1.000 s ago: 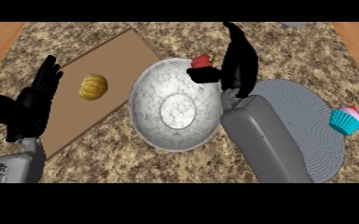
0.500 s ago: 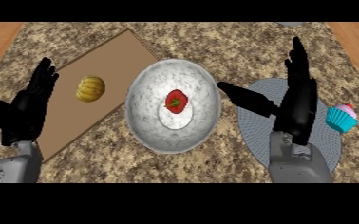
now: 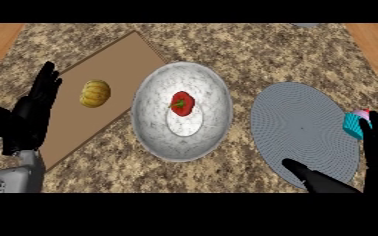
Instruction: Pick the bell pepper from the placemat and place it in the bowl
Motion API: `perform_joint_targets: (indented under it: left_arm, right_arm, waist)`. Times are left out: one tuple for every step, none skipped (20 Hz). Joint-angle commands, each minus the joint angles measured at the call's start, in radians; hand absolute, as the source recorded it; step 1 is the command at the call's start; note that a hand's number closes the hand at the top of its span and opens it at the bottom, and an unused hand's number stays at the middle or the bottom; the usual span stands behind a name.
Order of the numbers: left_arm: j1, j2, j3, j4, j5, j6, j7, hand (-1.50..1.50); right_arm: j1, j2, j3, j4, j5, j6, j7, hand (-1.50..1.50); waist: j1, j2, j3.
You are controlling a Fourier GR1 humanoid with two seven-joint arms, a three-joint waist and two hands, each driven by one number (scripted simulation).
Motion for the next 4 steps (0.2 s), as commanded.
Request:
perform_joint_targets:
  left_arm:
    - [-0.008, -0.018, -0.024, -0.048, -0.018, 0.018, 0.051, 0.00]
    - [-0.017, -0.008, 0.009, 0.011, -0.003, 0.008, -0.003, 0.00]
    - [0.016, -0.032, -0.024, 0.070, -0.045, 0.012, -0.078, 0.00]
    - [0.000, 0.020, 0.022, -0.024, 0.019, -0.029, 0.015, 0.00]
  right_arm:
    - [0.162, -0.040, -0.088, -0.111, -0.213, 0.060, -0.175, -1.50]
    - [0.213, -0.034, -0.083, -0.094, -0.236, 0.089, -0.227, -1.50]
    - [0.208, 0.011, -0.032, -0.096, -0.188, 0.066, -0.246, -1.50]
    - [0.212, -0.014, -0.124, -0.084, -0.291, 0.104, -0.302, -1.50]
  waist:
    - [0.004, 0.000, 0.001]
    - [0.005, 0.002, 0.000]
    - [0.007, 0.003, -0.001]
    - [0.010, 0.001, 0.000]
